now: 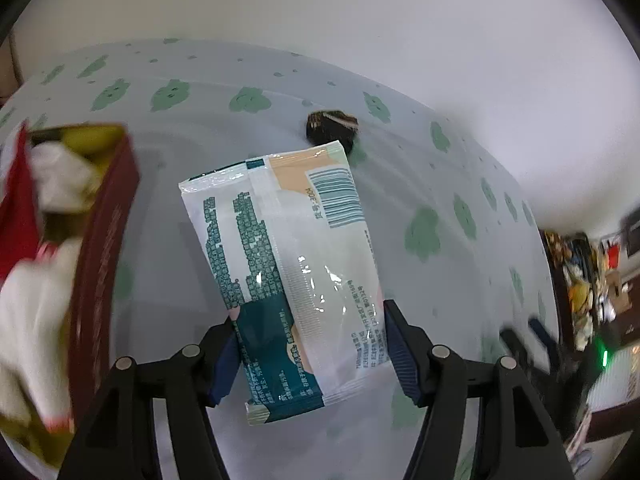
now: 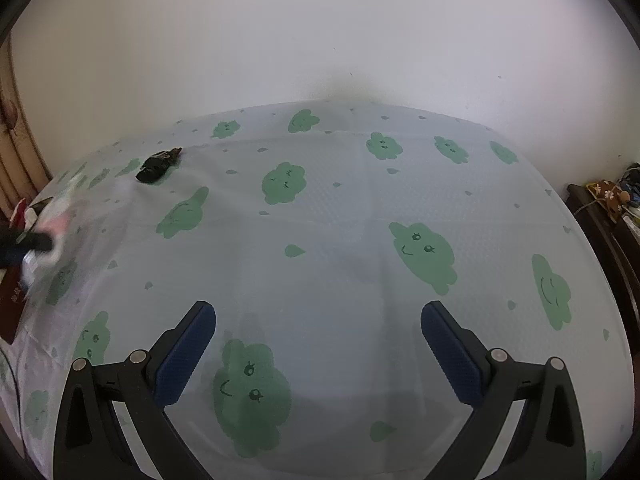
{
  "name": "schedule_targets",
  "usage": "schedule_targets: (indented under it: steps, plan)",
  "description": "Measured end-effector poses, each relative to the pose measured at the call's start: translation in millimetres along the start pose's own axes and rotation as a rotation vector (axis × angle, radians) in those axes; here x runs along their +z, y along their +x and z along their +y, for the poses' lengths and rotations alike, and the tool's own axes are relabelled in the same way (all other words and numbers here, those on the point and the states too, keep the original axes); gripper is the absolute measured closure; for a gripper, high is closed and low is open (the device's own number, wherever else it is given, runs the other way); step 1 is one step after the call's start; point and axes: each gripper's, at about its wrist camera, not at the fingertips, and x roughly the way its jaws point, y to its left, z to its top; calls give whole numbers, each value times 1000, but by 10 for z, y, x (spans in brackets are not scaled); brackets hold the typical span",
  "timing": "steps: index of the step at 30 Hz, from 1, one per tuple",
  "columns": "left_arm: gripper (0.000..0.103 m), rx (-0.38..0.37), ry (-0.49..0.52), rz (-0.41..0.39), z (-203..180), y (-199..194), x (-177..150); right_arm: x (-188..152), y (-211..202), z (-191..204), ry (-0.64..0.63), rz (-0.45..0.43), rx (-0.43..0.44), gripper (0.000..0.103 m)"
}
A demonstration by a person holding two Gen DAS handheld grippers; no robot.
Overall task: Organize soft objects
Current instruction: 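Lift the teal-and-white packet with the left gripper while the right gripper grasps the dark knit hat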
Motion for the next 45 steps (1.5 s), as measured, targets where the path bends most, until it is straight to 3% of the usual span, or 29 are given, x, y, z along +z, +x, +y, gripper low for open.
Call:
schedule_targets:
  steps: [13,22,27,35,38,45]
  plan:
    - [37,-17,119,-4,-209,-140,-824,-4,92,38,-20,48,-63,1]
    - [37,-40,203,-34,-255,-351,-1116,-10,142,28,-4,73,-124,1]
    - [37,-41,167,-59,-76,-592,-1157,-16,161,44,-8,80,-154,1]
    - [37,36,157,-194,141,-1163,-1276,1,183,75,-10,93,-206,1]
    - [37,50,124,-238,299,-1334,-1277,129,151,255,-11,56,-159,1]
    - [37,90,41,-311,663,-1504,-1203,805,308,1200,-51,39,86,5]
